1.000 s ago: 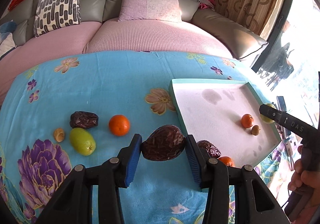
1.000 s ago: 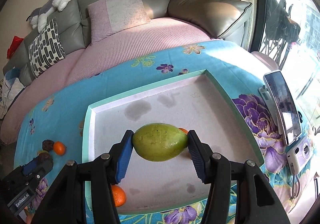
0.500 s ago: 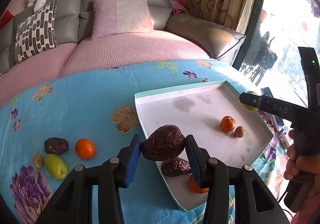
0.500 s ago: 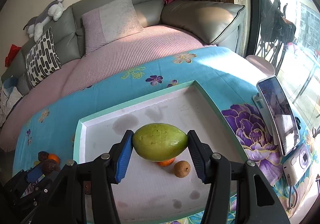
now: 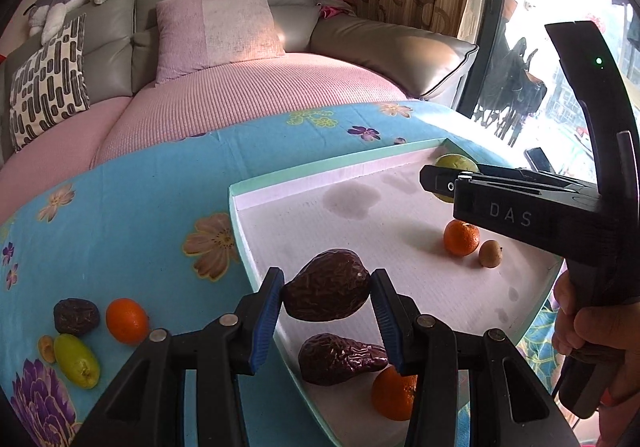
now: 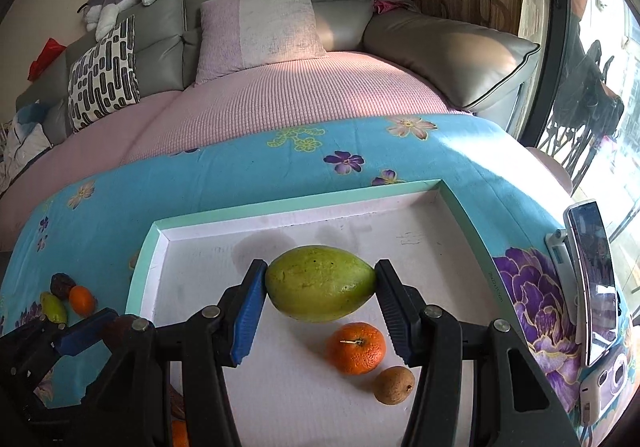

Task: Organize fruits
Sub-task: 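Lower and release the green fruit in the tray with the right gripper while the left gripper releases the date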

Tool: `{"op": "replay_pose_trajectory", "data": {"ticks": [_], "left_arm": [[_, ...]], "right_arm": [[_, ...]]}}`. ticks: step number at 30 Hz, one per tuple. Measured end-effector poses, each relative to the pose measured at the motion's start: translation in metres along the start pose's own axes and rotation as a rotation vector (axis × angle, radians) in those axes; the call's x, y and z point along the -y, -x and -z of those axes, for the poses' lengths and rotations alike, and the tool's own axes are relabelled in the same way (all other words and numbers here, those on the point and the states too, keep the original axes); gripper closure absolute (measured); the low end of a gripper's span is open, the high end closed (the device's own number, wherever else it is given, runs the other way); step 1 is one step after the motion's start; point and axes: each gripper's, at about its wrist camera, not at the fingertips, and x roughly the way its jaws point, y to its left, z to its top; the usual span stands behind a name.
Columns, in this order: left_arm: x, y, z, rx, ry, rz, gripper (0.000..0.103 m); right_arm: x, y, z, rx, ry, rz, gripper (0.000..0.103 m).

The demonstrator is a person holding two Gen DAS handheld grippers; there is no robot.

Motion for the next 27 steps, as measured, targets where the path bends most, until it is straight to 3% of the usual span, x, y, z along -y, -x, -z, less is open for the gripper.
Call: {"op": "replay_pose_trajectory", "data": {"ticks": [8, 21, 27], "left_arm": [[-0.003, -0.007, 0.005, -0.025, 0.006, -0.003, 0.055], [-0.001, -0.012, 0.006, -0.044, 0.003, -0.008, 0.055], [-0.001, -0.015, 0.008, -0.058, 0.008, -0.008, 0.055]], "right_arm": [[0.005, -0.013, 0.005, -0.055, -0.017, 0.025, 0.046], [0.048, -0.013, 0.008, -0.049, -0.169, 0.112, 0.046], [0.069, -0.019, 0.013, -0.095, -0.245, 0.153, 0.046]]}}
